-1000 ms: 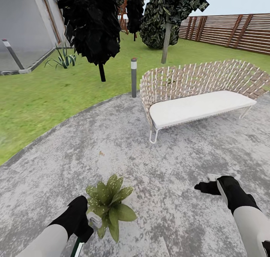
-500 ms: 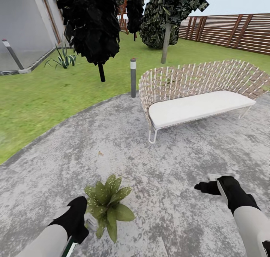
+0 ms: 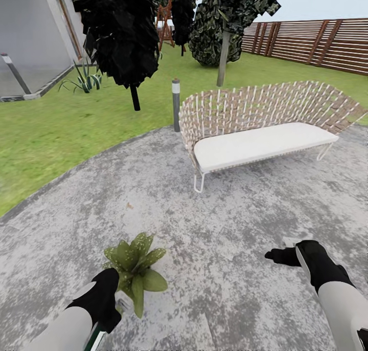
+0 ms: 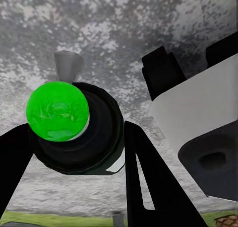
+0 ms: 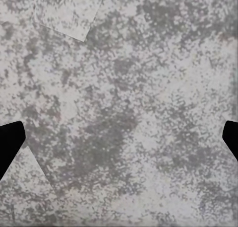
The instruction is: Pick up the pesticide atomizer in the garden and spray insectifuge to fully cover both potted plants in the garden.
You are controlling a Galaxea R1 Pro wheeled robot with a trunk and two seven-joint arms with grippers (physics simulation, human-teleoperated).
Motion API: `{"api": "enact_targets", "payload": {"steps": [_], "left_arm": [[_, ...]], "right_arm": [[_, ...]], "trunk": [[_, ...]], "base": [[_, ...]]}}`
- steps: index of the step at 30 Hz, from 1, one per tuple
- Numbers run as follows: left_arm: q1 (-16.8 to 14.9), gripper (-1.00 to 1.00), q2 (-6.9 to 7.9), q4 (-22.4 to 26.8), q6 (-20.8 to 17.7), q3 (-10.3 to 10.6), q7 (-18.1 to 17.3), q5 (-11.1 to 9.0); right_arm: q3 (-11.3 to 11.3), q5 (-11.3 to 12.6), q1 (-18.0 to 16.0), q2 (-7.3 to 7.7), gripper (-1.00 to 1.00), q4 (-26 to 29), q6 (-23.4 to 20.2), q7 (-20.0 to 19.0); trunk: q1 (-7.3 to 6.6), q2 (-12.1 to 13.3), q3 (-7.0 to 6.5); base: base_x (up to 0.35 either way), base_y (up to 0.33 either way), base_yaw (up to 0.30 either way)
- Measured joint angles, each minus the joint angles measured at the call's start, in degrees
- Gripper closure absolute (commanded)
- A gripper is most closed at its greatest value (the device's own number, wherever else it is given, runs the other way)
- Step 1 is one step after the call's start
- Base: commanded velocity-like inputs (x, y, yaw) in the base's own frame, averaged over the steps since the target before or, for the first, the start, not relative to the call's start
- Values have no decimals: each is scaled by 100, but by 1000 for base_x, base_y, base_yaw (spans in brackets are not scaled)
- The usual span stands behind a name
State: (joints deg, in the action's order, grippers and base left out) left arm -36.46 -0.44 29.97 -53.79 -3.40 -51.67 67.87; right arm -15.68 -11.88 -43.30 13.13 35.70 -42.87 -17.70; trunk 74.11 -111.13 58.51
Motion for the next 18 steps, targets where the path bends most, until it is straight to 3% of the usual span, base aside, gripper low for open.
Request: {"api": "enact_targets", "payload": {"steps": [13, 18], "left_arm": [[0, 100, -20, 8, -8, 6, -1, -19], [0, 100, -20, 10, -4, 7, -1, -19]], "right_arm": [[0, 0, 0, 28, -100, 3, 17, 0], [-2, 0, 0, 28, -100, 4, 14, 1]], "trunk": [[0, 0, 0], [-2, 0, 0]], "base": [[-1, -3, 0], [130, -180, 0]]}}
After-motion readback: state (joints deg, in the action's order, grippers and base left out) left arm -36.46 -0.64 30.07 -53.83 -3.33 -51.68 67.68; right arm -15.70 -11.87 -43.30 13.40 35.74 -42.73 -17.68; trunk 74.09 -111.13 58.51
